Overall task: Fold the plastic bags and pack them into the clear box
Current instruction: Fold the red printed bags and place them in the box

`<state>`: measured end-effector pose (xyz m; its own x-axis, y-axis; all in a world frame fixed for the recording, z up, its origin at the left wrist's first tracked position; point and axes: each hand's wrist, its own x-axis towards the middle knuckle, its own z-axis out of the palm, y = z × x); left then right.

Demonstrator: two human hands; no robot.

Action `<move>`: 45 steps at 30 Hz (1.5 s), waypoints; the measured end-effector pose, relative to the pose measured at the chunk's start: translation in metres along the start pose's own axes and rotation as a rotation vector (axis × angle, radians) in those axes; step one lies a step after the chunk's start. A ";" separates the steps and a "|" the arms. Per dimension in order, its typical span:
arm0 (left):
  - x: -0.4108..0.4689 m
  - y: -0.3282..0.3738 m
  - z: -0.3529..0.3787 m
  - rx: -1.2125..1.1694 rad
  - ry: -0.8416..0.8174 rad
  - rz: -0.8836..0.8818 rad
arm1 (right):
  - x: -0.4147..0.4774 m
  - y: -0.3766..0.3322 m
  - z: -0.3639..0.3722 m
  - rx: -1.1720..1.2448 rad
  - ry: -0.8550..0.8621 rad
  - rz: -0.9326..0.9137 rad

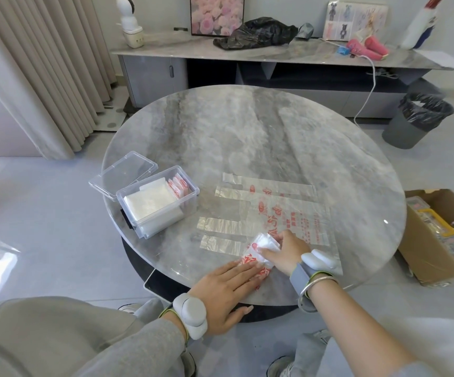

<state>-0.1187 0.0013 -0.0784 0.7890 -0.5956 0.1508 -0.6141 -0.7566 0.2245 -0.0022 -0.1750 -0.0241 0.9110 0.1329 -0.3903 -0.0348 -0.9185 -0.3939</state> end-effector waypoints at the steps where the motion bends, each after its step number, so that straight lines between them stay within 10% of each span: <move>1: 0.000 0.001 0.001 0.008 0.016 -0.010 | 0.001 -0.002 0.000 -0.024 0.005 -0.004; 10: 0.020 -0.011 -0.029 -0.365 0.461 -0.483 | -0.006 -0.004 -0.009 0.244 0.039 -0.204; 14: 0.021 -0.034 -0.056 -0.802 0.231 -0.777 | -0.012 -0.014 -0.014 0.325 -0.031 -0.313; 19: 0.017 -0.030 -0.053 -0.931 0.045 -0.780 | -0.017 -0.019 -0.013 0.434 -0.096 -0.342; 29: 0.030 -0.010 -0.044 -1.323 0.321 -0.849 | -0.026 -0.034 0.003 0.741 -0.109 -0.047; 45: 0.029 -0.014 -0.047 -1.297 0.476 -1.012 | -0.028 -0.030 0.003 0.833 -0.175 -0.059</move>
<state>-0.0861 0.0075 -0.0316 0.9070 0.2554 -0.3349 0.3233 0.0874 0.9422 -0.0277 -0.1499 -0.0034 0.8466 0.2901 -0.4462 -0.3428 -0.3441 -0.8741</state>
